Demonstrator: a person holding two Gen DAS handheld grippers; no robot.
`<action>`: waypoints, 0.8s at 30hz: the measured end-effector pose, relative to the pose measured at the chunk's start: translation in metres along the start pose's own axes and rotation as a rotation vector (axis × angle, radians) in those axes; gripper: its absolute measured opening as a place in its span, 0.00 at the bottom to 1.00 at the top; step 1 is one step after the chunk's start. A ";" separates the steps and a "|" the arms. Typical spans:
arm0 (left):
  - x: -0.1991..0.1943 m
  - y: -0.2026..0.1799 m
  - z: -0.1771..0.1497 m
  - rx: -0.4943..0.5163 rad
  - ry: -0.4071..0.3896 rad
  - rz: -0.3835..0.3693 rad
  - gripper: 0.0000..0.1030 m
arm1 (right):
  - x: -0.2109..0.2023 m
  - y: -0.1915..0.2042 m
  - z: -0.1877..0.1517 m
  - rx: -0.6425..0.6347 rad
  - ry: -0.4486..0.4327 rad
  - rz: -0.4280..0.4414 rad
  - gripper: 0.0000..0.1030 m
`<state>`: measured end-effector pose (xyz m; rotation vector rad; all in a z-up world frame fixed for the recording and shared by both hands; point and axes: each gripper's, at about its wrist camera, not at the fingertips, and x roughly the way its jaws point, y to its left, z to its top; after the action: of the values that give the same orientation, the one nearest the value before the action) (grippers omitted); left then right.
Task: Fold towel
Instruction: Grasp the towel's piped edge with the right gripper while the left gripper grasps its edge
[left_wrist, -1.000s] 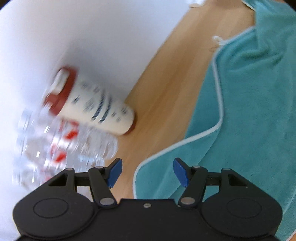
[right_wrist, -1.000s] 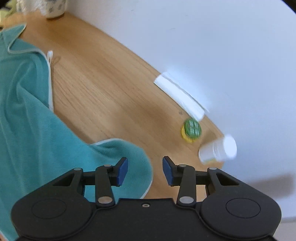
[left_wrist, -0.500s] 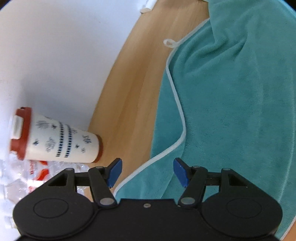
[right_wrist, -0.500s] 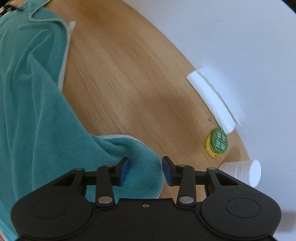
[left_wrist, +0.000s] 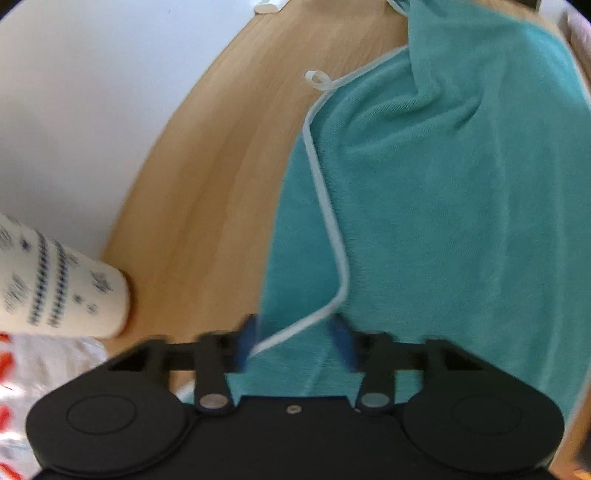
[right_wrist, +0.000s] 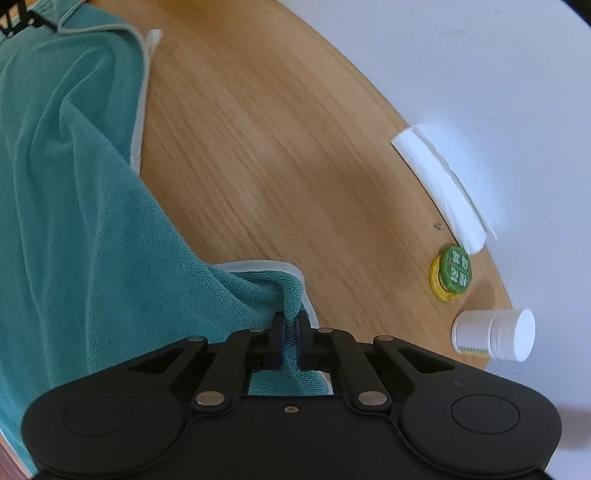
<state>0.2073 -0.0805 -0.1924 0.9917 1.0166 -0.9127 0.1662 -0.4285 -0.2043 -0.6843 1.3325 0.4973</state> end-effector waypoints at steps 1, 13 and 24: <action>0.001 0.000 -0.002 0.012 -0.001 0.013 0.17 | 0.000 0.000 -0.002 0.010 0.001 -0.004 0.05; 0.012 0.044 -0.015 -0.167 -0.002 0.204 0.13 | 0.002 -0.013 -0.012 0.087 0.053 -0.070 0.05; 0.040 0.061 -0.019 -0.209 0.072 0.354 0.13 | 0.004 -0.021 -0.008 0.168 0.044 -0.174 0.05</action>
<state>0.2709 -0.0507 -0.2212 0.9919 0.9369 -0.4719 0.1757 -0.4497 -0.2059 -0.6679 1.3253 0.2287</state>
